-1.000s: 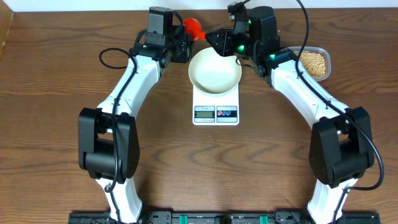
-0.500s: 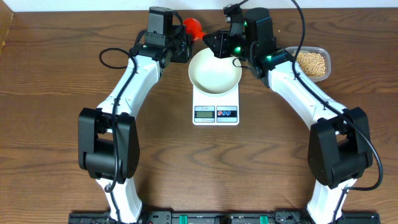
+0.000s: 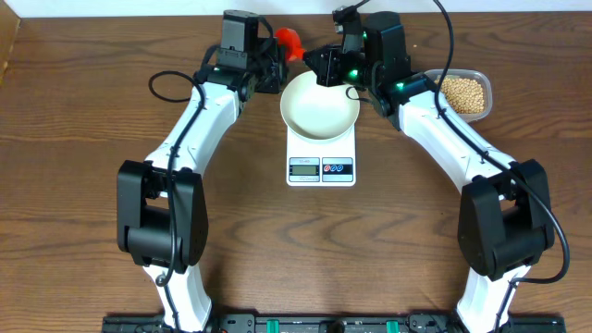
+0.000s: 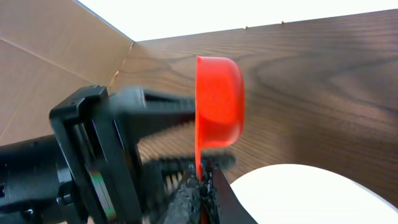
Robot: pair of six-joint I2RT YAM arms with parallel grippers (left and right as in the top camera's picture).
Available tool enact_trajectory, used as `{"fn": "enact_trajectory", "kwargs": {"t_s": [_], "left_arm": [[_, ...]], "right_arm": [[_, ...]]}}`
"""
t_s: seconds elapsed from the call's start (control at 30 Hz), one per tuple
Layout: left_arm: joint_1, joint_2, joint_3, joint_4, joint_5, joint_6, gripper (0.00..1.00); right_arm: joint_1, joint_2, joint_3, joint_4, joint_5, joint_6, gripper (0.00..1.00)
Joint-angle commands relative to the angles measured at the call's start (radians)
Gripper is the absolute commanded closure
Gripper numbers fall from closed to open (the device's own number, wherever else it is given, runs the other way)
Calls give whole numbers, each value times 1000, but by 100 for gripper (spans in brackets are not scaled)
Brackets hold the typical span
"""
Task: Scoop item into bowl and weigh 50g on scale
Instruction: 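Open the left gripper and carry the scoop right toward the soybean tub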
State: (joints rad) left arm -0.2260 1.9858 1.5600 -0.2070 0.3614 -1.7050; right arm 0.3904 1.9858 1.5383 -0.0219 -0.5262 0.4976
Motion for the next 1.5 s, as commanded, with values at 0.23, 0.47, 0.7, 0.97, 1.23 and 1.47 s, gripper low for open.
{"fn": "enact_trajectory", "kwargs": {"t_s": [0.23,0.47,0.7,0.97,1.23,1.47], "left_arm": [[19,-29,0,-47,-106,66,7],[93,-30,0,-34,-229,432,7],[200,-34,0,116,-68,967,7],[281,-71,0,148,260,1470,7],[300,-84,0,68,259,1514,7],[300,-84,0,61,256,1523,7]], "right_arm": [[-61,1,21,-2,5,3,99],[-132,1,21,-80,57,2,99],[-189,0,21,-88,27,-24,99],[-248,-50,21,-171,65,-62,99],[-288,-182,22,-366,154,-203,99],[-388,-235,23,-540,25,-337,99]]}}
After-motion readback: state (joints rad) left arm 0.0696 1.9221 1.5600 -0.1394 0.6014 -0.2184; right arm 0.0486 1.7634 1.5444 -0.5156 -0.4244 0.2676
